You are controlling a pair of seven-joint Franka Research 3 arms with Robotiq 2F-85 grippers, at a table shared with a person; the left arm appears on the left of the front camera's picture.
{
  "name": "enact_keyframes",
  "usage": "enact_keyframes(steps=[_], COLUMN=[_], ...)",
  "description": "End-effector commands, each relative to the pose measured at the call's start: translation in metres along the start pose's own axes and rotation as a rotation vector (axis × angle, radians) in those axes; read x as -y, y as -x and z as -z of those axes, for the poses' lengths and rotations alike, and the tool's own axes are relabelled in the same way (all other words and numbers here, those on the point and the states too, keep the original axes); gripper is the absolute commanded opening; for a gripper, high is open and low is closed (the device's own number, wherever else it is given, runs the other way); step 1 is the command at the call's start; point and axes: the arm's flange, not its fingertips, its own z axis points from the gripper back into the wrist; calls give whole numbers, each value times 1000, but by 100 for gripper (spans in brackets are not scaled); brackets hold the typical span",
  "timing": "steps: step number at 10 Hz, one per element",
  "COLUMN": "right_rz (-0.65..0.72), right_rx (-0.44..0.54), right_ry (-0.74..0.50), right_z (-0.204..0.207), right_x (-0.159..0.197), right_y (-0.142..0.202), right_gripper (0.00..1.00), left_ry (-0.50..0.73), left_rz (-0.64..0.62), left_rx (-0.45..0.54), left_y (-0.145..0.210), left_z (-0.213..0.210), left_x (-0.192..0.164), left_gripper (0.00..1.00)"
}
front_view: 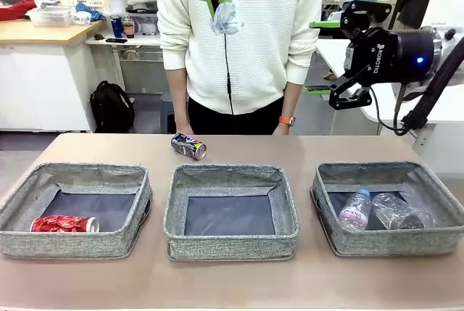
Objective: Sort the waste into the appropriate baskets.
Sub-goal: Place the picked waste into the Fabric basket indicated by the person.
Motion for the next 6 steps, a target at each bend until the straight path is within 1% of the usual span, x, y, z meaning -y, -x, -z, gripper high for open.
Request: enact_keyframes(steps=[1, 6], right_rz=[-5, -5], right_rx=[9, 9], right_ry=[-19, -19], right_z=[2, 2], right_x=[-2, -2], right_y=[0, 0], right_gripper=[100, 100], left_ry=[-9, -9], left_rz=[-7, -7], left_rx=[-1, -1], left_y=[4, 4], left_z=[-1, -1], left_x=[-2, -2], left_gripper=[8, 8])
